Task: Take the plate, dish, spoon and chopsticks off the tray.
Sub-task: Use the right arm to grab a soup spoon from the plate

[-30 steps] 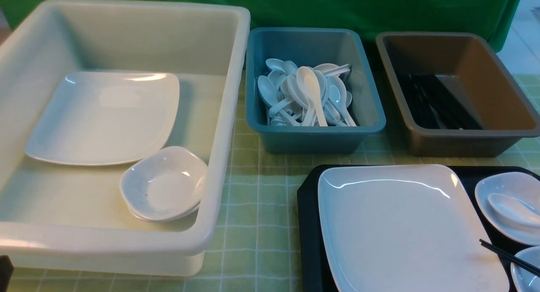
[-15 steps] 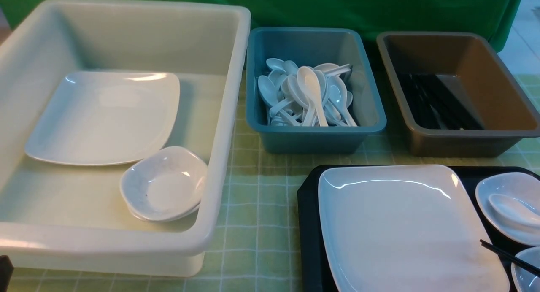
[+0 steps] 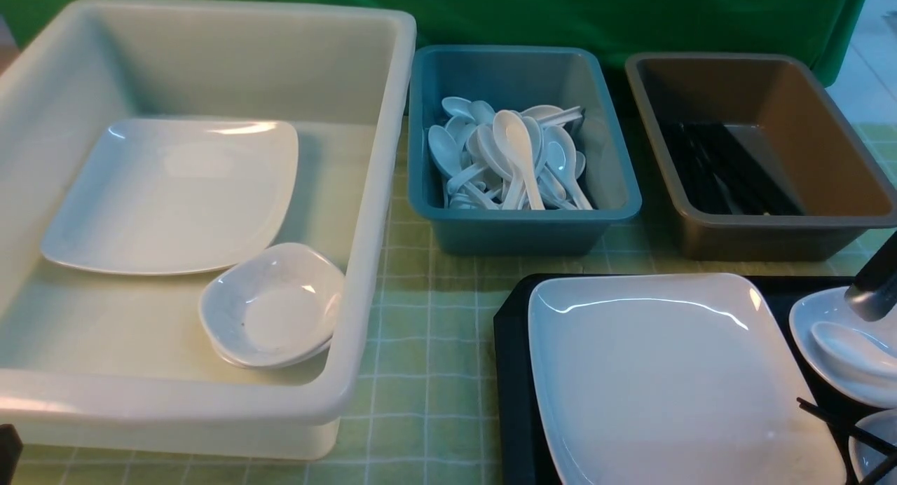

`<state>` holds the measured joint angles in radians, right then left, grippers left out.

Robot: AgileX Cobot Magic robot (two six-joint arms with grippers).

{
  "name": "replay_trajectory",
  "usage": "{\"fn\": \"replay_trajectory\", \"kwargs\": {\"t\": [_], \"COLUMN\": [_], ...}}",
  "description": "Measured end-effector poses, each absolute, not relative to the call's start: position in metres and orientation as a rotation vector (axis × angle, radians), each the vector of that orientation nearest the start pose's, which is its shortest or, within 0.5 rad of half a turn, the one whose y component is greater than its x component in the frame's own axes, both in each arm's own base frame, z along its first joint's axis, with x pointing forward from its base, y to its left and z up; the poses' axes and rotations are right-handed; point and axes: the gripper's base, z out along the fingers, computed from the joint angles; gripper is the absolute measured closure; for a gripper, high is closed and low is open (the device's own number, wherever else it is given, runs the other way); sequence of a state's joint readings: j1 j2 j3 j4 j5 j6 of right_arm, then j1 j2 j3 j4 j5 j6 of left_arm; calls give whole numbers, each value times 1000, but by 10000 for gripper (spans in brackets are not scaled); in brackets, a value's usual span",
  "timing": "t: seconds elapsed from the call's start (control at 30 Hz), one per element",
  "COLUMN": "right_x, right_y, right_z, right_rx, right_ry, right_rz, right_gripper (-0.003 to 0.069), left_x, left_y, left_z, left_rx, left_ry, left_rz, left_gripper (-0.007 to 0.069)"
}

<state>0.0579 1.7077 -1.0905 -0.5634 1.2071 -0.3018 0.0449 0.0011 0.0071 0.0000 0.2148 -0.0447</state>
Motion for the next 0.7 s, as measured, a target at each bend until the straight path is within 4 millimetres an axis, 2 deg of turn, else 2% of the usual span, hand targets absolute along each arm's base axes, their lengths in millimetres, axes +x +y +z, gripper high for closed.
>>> {"fn": "replay_trajectory", "kwargs": {"t": [0.2,0.47,0.7], "right_x": [307,311,317], "right_y": [-34,-63,-64], "right_z": [195,172,168], "right_rx": [-1164,-1120,-1121], "right_ry": [3082,3164,3103], "right_rz": [-874,-831,-804], "right_gripper": [220,220,220], "left_x": [56,56,56], "left_y": [3,3,3], "left_z": [191,191,191], "left_rx": [-76,-76,-76], "left_ry": [1705,1705,1705], "left_rz": [0,0,0], "left_gripper": [626,626,626]}}
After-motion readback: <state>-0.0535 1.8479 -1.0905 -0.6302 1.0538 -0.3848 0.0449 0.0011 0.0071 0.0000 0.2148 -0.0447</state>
